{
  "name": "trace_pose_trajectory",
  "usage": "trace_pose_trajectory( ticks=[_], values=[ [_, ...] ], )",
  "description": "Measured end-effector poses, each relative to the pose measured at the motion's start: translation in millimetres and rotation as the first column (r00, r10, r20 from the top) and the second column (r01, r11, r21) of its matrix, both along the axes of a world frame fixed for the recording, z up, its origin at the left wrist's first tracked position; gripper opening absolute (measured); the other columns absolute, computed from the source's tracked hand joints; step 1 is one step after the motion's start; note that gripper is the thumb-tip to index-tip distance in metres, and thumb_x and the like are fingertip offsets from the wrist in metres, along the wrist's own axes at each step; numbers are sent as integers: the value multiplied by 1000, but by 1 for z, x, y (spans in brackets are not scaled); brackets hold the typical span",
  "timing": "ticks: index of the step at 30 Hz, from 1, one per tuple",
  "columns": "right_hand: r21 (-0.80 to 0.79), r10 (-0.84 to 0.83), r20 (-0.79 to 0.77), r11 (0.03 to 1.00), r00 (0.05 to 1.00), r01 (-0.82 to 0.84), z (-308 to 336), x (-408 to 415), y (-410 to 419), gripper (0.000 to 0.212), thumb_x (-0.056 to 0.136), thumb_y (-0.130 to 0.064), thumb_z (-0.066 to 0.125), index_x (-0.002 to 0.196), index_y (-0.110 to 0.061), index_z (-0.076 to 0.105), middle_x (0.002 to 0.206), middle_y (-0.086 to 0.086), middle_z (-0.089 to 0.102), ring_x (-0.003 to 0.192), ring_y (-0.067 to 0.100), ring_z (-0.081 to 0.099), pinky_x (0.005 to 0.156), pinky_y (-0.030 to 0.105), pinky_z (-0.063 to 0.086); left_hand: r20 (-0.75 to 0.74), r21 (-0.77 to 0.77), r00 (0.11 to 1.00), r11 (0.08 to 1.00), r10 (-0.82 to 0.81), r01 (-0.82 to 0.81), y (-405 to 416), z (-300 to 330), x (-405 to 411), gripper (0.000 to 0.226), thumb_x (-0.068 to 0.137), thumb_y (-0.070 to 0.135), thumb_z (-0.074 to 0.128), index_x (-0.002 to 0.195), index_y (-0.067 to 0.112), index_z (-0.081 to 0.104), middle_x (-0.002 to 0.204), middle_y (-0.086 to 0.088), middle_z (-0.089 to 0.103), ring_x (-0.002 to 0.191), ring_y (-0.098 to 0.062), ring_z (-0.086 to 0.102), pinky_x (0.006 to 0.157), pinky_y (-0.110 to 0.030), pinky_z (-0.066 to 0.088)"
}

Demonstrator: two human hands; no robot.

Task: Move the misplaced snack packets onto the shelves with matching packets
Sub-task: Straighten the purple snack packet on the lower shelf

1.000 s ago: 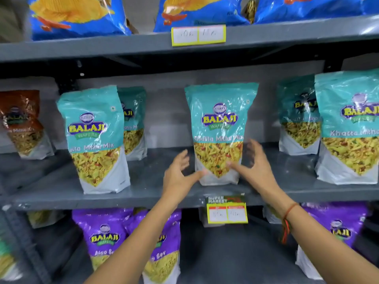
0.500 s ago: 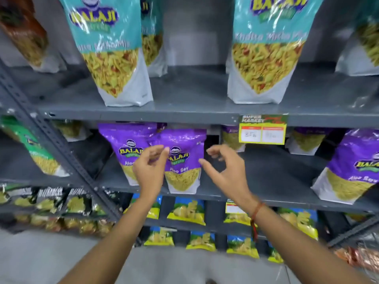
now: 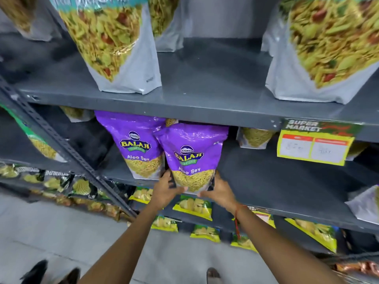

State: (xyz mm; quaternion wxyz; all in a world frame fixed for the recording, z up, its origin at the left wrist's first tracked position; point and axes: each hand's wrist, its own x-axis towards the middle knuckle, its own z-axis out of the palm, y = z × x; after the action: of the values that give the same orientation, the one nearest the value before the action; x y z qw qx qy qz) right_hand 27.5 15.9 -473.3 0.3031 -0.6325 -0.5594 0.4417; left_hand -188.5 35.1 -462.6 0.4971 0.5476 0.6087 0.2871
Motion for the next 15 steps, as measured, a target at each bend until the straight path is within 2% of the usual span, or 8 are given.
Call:
trace_pose_trajectory(
  ticks=[1,3,4,5,7,9,12,15],
  values=[
    [9,-13,7,1000,1000,13,0,0,2,76,56,-26,90,121,-26,51,117,2,70,107,19,67,89,43,57,8,26,1000,1000,4,-4,-1,0,2,79,57,27,88,123,8,50,82,-3,66,87,-4,70,66,-14,50],
    [25,-23,9,999,1000,23,1,0,5,80,53,-31,86,124,-18,52,117,6,71,107,22,68,90,47,56,24,68,1000,998,7,-8,-4,1,6,76,60,19,87,124,4,49,73,-10,59,65,7,62,59,-10,47],
    [27,-24,16,999,1000,24,1,2,6,77,55,-28,86,124,-17,53,118,6,71,107,22,68,91,46,56,21,80,1000,997,11,-12,-6,3,9,79,58,25,87,125,5,50,73,-2,63,65,7,63,60,-11,48],
    [29,-32,26,999,999,31,3,4,7,73,58,-22,87,123,-17,53,117,6,71,106,22,68,91,45,56,19,84,1000,996,18,-19,-7,3,13,83,55,34,86,125,9,50,83,2,69,72,5,66,65,-14,51],
    [30,-76,25,997,997,75,4,14,6,65,61,-16,87,116,-22,53,110,4,72,102,22,69,91,44,57,-4,90,999,995,38,-37,-10,4,25,84,51,47,83,124,17,53,101,-3,74,89,-11,73,78,-31,59],
    [44,-120,22,992,993,119,8,30,1,65,58,-17,88,110,-29,51,105,1,72,96,23,71,89,47,57,-37,115,999,993,31,-27,-10,6,41,78,51,50,82,119,23,55,105,-5,76,92,-17,74,85,-43,59],
    [48,-193,31,980,981,191,15,65,-9,67,51,-24,88,107,-32,52,101,5,74,93,31,72,86,50,57,-78,157,997,988,6,6,-14,14,74,67,53,51,83,112,29,58,103,3,77,90,-9,74,84,-40,60],
    [46,-242,36,970,970,240,20,102,-22,68,53,-23,90,108,-34,53,101,2,74,96,30,72,88,49,57,-104,181,993,981,-47,65,-18,17,111,63,57,54,82,112,33,58,102,8,77,89,-6,73,82,-39,60]
  ],
)
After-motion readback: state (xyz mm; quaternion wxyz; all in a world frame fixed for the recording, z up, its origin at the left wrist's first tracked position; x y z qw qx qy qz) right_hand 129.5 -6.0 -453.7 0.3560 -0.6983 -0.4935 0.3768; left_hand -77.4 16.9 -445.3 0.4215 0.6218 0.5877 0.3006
